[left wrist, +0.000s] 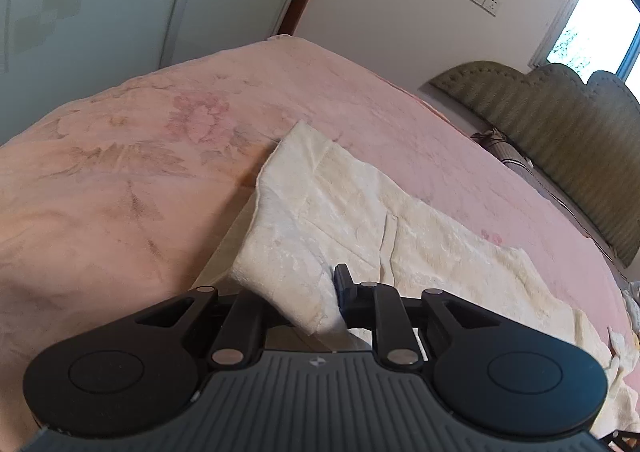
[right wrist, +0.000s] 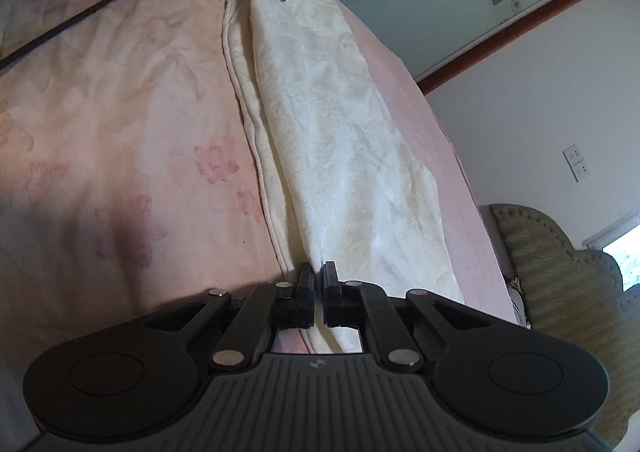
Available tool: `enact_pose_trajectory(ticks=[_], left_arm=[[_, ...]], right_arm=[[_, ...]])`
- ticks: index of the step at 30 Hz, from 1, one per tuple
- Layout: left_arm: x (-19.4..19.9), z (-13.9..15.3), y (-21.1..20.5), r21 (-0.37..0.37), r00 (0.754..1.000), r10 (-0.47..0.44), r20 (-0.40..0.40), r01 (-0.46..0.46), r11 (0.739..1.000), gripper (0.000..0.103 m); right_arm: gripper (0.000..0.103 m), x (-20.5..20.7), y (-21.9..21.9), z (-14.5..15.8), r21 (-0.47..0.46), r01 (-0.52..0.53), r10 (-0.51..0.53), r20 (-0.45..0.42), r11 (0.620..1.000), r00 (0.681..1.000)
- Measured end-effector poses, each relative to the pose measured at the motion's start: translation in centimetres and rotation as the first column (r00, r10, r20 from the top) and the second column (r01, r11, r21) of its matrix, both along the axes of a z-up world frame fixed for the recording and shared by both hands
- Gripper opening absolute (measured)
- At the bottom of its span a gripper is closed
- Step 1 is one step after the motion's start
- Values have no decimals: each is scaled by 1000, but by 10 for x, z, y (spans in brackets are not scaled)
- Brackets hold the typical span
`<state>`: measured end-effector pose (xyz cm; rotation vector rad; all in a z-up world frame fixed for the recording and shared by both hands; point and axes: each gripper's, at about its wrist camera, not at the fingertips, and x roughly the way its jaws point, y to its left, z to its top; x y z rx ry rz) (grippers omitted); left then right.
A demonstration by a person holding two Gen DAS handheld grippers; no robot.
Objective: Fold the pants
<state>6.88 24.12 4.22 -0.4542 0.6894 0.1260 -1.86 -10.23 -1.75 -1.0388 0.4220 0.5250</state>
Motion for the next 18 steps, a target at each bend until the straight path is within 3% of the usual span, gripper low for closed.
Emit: enact_pose_trajectory(ticks=[6, 7, 9, 12, 13, 16, 18], left_arm=[[3, 6, -11, 54, 1000, 27, -10, -26, 998, 25], [1, 8, -11, 60, 999, 34, -10, -33, 998, 34], [-6, 14, -10, 80, 998, 70, -8, -69, 994, 37], [-20, 31, -8, 113, 991, 134, 6, -134, 984, 46], [-25, 37, -8, 137, 986, 165, 24, -166, 976, 47], [-37, 63, -23, 242, 966, 229, 120, -252, 937, 49], [-39, 77, -42, 261, 960, 211, 186, -256, 931, 58]], right_arm=[[4, -5, -4, 0, 39, 20, -20, 1, 999, 1000], [5, -5, -4, 0, 57, 34, -34, -2, 998, 999], [5, -7, -6, -1, 92, 57, -57, 3, 994, 998], [5, -20, -10, 5, 66, 42, -44, 26, 997, 999], [6, -23, -18, 13, 105, 53, -54, 3, 993, 999], [7, -18, -58, 37, 317, 200, -182, -86, 927, 980], [18, -9, -86, 37, 391, 324, -295, -135, 862, 946]])
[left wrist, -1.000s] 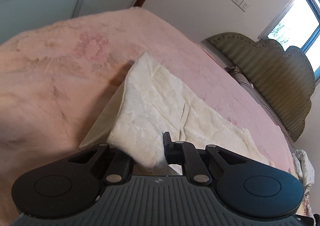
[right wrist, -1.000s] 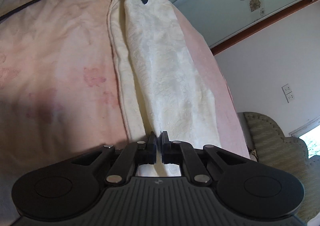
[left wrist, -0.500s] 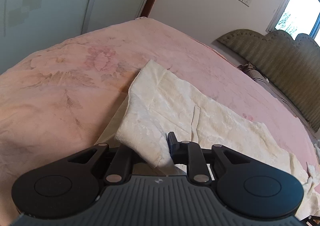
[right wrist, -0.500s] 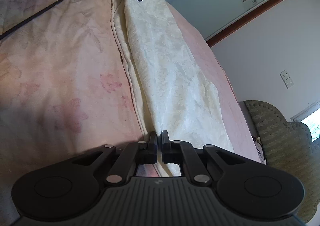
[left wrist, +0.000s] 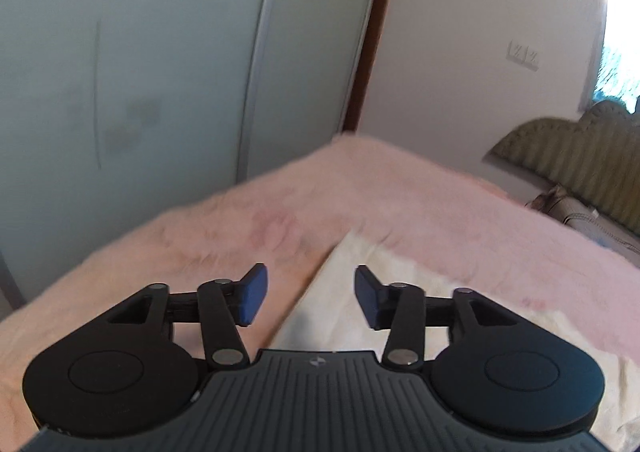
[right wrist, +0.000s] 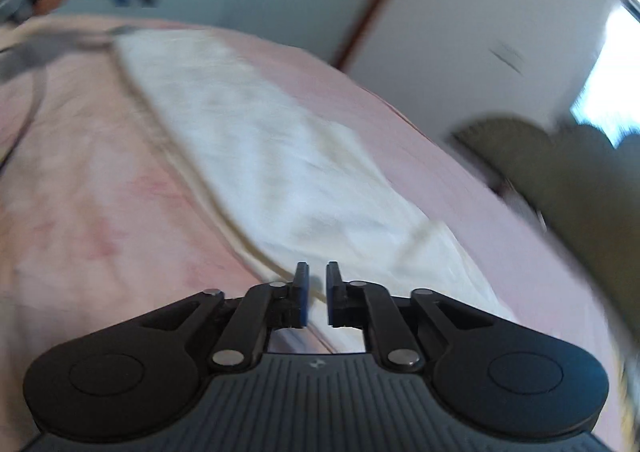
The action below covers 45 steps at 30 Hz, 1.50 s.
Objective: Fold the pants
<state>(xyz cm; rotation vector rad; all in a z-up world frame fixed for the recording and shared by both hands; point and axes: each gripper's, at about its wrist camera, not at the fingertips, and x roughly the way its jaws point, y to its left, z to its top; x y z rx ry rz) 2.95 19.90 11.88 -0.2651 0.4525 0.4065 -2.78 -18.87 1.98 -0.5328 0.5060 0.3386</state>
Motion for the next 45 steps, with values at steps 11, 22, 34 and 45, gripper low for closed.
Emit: enact_pose_trajectory(ticks=[11, 22, 34, 45], left_arm=[[43, -20, -203, 7, 745, -665, -50, 666, 746, 82], [44, -94, -318, 92, 547, -811, -206, 836, 541, 82], [59, -94, -318, -2, 530, -829, -178, 842, 539, 83], [57, -111, -322, 10, 489, -858, -156, 870, 494, 95]], right_arm=[[71, -48, -189, 18, 697, 466, -454, -221, 546, 863], [71, -99, -325, -52, 842, 430, -455, -538, -325, 710], [7, -58, -327, -3, 847, 528, -689, -344, 66, 638], [41, -94, -318, 14, 721, 692, -889, -289, 43, 356]])
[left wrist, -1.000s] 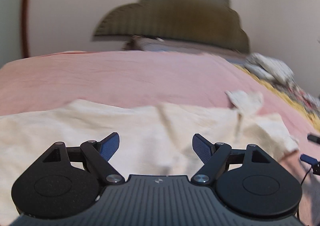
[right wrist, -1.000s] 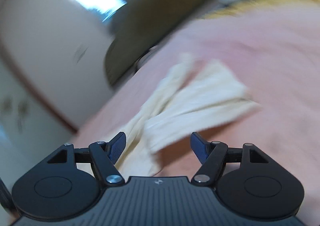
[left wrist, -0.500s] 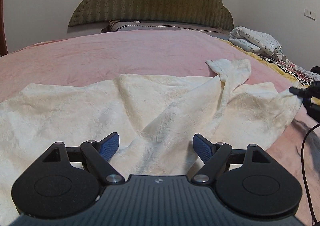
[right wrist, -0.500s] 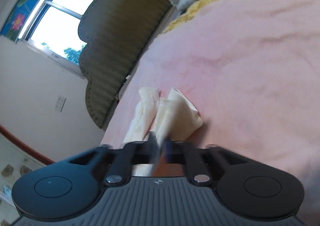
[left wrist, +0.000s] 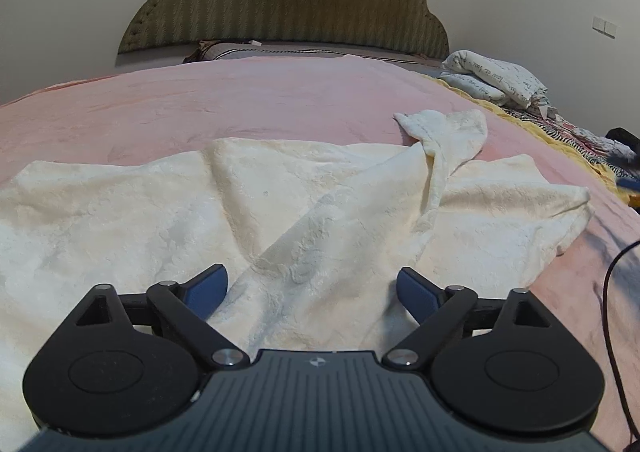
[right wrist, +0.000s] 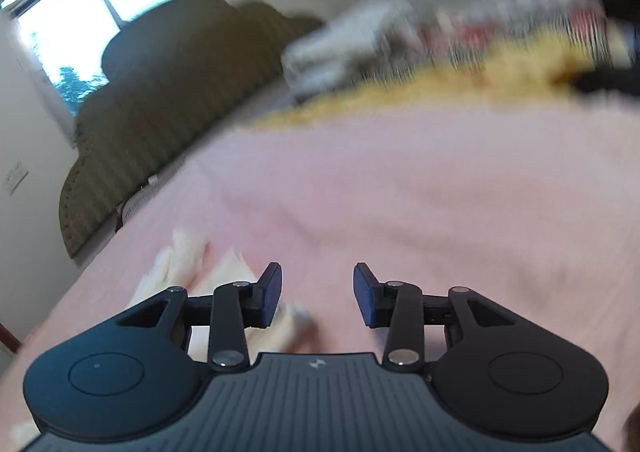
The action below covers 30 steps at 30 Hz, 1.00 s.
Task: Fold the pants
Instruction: 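Reach the right gripper to the crumpled leg edge and grasp it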
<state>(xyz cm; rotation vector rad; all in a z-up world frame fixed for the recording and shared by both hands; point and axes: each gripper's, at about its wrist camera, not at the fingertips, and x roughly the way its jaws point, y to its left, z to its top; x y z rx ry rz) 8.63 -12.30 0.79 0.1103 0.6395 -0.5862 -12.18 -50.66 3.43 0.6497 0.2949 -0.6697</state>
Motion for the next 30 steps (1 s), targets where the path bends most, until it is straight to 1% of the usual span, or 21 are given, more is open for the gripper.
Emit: enact_pose_trajectory(ticks=[1, 2, 3, 5, 7, 8, 10, 12, 13, 14, 15, 17, 19, 21, 22, 23, 24, 25, 28, 29, 30], left_arm=[[-1, 0, -1, 8, 1000, -5, 5, 5, 1000, 96], [-1, 0, -3, 15, 1000, -9, 7, 9, 1000, 97], [-1, -1, -3, 18, 1000, -13, 7, 13, 1000, 98], [-1, -2, -2, 8, 1000, -16, 1, 16, 1000, 98], [1, -3, -1, -6, 1000, -19, -10, 19, 1000, 99], [2, -3, 0, -12, 1000, -20, -12, 20, 1000, 99], [2, -4, -1, -15, 1000, -21, -14, 21, 1000, 100], [2, -4, -2, -11, 1000, -23, -13, 22, 1000, 100], [2, -4, -2, -9, 1000, -23, -13, 22, 1000, 101], [2, -4, -3, -9, 1000, -22, -12, 21, 1000, 101], [2, -4, -3, -11, 1000, -21, -12, 21, 1000, 101], [3, -4, -2, -21, 1000, -18, -14, 18, 1000, 101], [4, -4, 0, -30, 1000, -17, -17, 16, 999, 101], [4, -5, -1, -28, 1000, -17, -17, 16, 999, 101], [3, -5, -2, -24, 1000, -17, -16, 17, 1000, 101], [3, -5, -3, -20, 1000, -18, -16, 17, 1000, 101], [3, -5, -3, -18, 1000, -18, -15, 18, 1000, 101], [3, -5, -4, -16, 1000, -18, -15, 18, 1000, 101], [3, -5, -5, -13, 1000, -19, -14, 19, 1000, 102], [3, -5, -5, -10, 1000, -19, -13, 19, 1000, 102], [3, -5, -5, -8, 1000, -19, -13, 19, 1000, 102]], right_arm=[[49, 6, 6, 10, -46, -65, 66, 18, 997, 998], [66, 16, 9, 16, -59, -133, 135, 23, 989, 991], [71, 27, 12, 19, -54, -205, 206, 24, 977, 978], [71, 56, 13, 16, -6, -313, 314, 9, 950, 950], [72, 80, 6, 15, 0, -335, 335, -34, 942, 942], [72, 93, 0, 15, -21, -348, 345, -77, 937, 935], [72, 123, -13, 14, -56, -348, 329, -216, 936, 919], [71, 147, -25, 2, -5, -402, 380, -322, 915, 867], [63, 152, -29, -5, 28, -423, 408, -329, 906, 852], [26, 153, -31, -12, 44, -456, 446, -315, 889, 838], [10, 155, -30, -13, 37, -475, 461, -324, 879, 826], [8, 158, -26, -7, -23, -499, 464, -331, 867, 822], [8, 160, -24, 2, -91, -488, 437, -323, 868, 839], [8, 165, -22, 10, -179, -430, 355, -338, 885, 872], [8, 172, -22, 10, -224, -386, 285, -379, 895, 881], [8, 180, -24, 7, -232, -368, 245, -428, 900, 870], [8, 185, -29, 2, -193, -364, 241, -467, 911, 851], [8, 184, -34, -3, -156, -346, 236, -477, 925, 847], [8, 148, -23, 13, -189, -302, 229, -330, 934, 916], [13, 138, -16, 18, -169, -335, 280, -281, 927, 918], [17, 132, -12, 19, -132, -385, 344, -255, 914, 904]])
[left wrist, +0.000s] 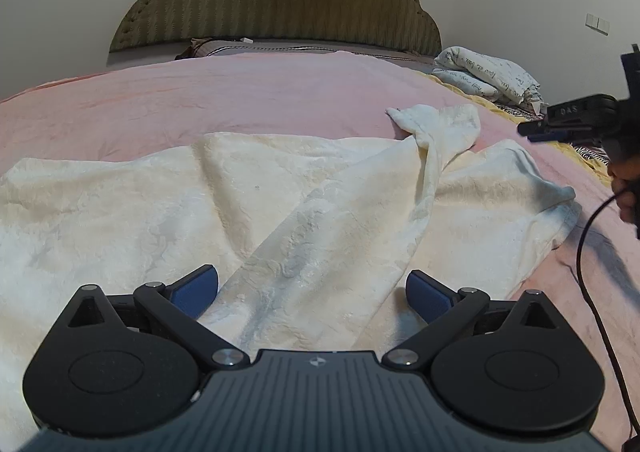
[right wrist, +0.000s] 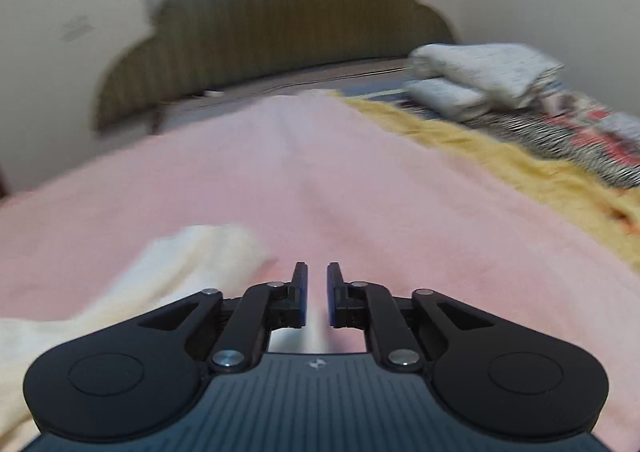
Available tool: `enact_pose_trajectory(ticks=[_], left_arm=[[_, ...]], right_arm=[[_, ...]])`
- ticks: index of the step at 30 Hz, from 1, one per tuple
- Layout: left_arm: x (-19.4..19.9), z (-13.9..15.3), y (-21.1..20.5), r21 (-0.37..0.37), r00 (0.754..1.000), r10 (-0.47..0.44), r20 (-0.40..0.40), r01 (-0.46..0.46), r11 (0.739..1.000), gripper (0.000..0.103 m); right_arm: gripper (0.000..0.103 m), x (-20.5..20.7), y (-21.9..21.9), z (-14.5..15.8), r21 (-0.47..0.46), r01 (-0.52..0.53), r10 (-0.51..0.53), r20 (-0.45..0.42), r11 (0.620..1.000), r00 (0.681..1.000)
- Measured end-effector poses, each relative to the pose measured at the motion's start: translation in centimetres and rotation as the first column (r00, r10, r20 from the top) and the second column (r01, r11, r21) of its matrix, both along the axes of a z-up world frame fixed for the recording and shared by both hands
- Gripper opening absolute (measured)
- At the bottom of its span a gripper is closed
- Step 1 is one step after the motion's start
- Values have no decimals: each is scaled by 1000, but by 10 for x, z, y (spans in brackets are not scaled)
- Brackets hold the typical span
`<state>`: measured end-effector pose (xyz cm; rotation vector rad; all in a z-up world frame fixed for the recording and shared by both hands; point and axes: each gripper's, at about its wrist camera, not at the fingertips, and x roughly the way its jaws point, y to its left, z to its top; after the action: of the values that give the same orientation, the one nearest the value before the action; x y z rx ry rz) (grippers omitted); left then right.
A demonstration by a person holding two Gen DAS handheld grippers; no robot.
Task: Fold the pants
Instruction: 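Reach the right gripper to the crumpled leg edge and grasp it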
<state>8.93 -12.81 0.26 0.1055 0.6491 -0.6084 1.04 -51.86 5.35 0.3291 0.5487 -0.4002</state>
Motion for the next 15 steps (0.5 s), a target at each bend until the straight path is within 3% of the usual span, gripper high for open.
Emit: enact_pose_trajectory(ticks=[2, 4, 5, 7, 8, 9, 11, 15], left_arm=[[0, 0, 0, 1, 1000, 0, 0, 0, 1000, 102], [0, 0, 0, 1, 1000, 0, 0, 0, 1000, 102], [0, 0, -1, 2, 1000, 0, 0, 0, 1000, 102], [0, 0, -1, 4, 1000, -1, 0, 1, 1000, 102], [0, -1, -1, 5, 1000, -1, 1, 1, 1000, 102], [0, -1, -2, 8, 1000, -1, 2, 1, 1000, 102], [0, -1, -2, 13, 1000, -1, 4, 1, 1000, 102], [0, -1, -3, 13, 1000, -2, 4, 2, 1000, 103]], right_arm=[[51, -4, 8, -6, 107, -107, 110, -15, 988, 994], [78, -2, 12, -23, 170, -150, 165, -77, 974, 983], [78, 1, 14, -32, 154, -148, 168, -126, 977, 978], [78, 5, 23, -30, 28, -99, 102, -164, 995, 981], [78, 8, 28, -23, -14, -49, 46, -168, 999, 985], [78, 10, 34, -13, -34, -48, 43, -119, 998, 992], [78, 21, 45, 7, -38, -91, 89, -32, 995, 995], [78, 82, 76, 25, -106, -184, 177, -74, 977, 982]])
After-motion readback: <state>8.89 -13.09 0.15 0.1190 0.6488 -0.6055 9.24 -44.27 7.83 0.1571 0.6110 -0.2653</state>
